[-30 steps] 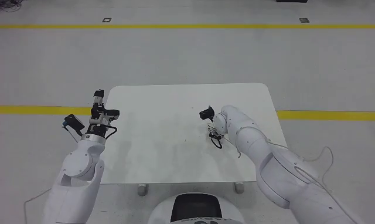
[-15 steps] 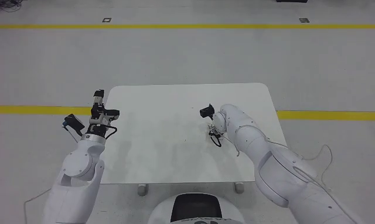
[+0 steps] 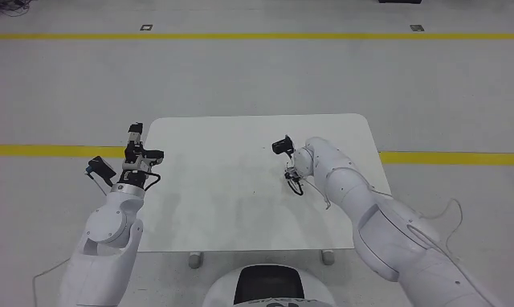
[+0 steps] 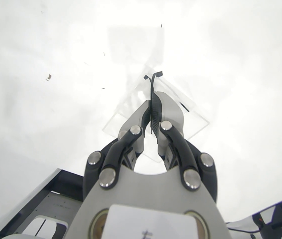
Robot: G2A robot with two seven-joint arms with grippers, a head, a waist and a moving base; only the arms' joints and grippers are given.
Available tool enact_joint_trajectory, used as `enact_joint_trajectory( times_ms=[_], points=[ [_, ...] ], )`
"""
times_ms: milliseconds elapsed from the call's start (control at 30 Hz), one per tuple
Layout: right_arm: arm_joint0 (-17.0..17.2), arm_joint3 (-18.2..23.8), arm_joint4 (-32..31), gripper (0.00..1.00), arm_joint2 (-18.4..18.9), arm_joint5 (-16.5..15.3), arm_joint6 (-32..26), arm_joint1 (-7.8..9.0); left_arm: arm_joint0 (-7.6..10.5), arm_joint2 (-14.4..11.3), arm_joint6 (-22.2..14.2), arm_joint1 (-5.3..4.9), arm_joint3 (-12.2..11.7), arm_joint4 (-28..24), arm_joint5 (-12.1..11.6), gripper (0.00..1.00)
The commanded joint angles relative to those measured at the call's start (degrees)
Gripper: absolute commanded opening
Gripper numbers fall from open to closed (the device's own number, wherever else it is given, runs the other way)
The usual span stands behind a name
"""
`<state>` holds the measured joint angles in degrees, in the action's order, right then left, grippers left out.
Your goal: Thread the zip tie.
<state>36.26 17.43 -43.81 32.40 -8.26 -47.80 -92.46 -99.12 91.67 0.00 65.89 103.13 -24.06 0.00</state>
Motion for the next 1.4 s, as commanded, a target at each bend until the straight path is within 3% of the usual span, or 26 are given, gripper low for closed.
enact_joint_trajectory(
  times_ms=[0, 300, 900, 1367],
  points=[
    [0.11, 0.5, 0.0, 0.0, 0.36, -0.3, -0.07, 0.36, 0.0, 0.0, 0.0, 0.0, 0.0, 0.0, 0.0, 1.0],
    [1.13, 4.53, -1.0, 0.0, 1.77, -0.08, -0.84, 2.15, 0.0, 0.0, 0.0, 0.0, 0.0, 0.0, 0.0, 1.0],
    [6.73, 20.74, -5.88, 0.0, 6.57, 4.45, -7.7, 7.71, 0.0, 0.0, 0.0, 0.0, 0.0, 0.0, 0.0, 1.0],
    [7.89, 21.46, -6.56, 0.0, 7.19, 3.66, -5.72, 8.1, 0.0, 0.0, 0.0, 0.0, 0.0, 0.0, 0.0, 1.0]
  ],
)
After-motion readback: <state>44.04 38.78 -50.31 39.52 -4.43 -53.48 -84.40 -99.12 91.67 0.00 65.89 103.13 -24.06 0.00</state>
